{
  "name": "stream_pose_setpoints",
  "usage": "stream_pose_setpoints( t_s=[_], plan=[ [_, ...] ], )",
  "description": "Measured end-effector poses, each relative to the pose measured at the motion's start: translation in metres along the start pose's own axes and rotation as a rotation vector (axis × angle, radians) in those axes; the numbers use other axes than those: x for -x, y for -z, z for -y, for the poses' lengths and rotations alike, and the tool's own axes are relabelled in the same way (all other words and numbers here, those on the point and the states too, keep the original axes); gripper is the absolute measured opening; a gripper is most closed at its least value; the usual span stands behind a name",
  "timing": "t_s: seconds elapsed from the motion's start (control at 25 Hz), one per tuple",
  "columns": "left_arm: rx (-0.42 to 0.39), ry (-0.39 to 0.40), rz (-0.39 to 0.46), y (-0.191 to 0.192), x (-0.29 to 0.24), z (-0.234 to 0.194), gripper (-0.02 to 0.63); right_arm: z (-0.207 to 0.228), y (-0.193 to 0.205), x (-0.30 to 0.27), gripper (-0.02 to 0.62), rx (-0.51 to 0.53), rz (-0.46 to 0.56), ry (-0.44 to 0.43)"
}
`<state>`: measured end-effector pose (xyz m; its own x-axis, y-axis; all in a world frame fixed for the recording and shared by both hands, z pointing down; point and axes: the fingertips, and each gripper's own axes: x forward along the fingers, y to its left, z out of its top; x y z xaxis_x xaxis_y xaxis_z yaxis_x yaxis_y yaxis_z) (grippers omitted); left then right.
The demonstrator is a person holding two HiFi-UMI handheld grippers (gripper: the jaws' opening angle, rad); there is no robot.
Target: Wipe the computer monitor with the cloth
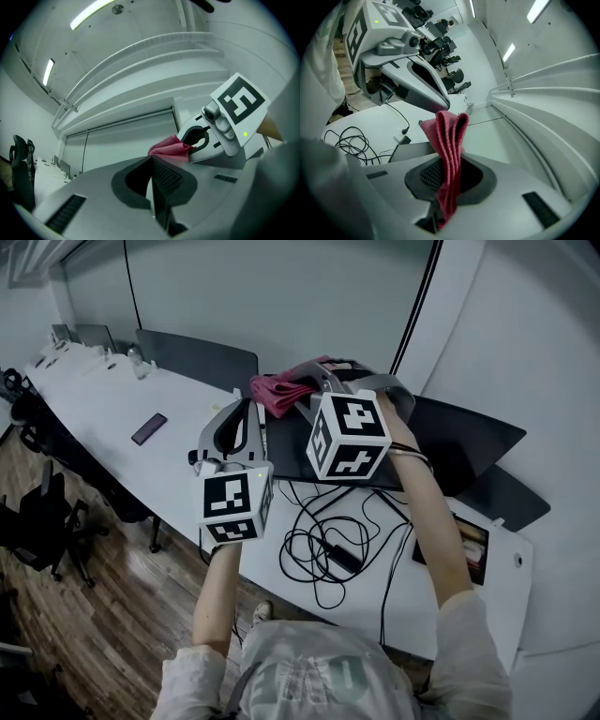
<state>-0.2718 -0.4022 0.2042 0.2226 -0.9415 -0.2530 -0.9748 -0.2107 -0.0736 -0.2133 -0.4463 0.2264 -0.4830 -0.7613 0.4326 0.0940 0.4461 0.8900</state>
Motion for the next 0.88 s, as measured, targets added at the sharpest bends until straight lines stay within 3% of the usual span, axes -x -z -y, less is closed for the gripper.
stream_pose_setpoints(
  t_s=[0.44,0.88],
  plan=[
    [-0.017,0.064,-0.008,-0.002,-0.003,0.070,0.015,-0.003,0.068,0.042,0.048,-0.093,-0.032,0.043],
    [0.008,0.149,-0.005,0.005,-0.021,0.170,0.015,-0.010,0.158,0.095,0.048,-0.147,-0.097,0.087]
  ],
)
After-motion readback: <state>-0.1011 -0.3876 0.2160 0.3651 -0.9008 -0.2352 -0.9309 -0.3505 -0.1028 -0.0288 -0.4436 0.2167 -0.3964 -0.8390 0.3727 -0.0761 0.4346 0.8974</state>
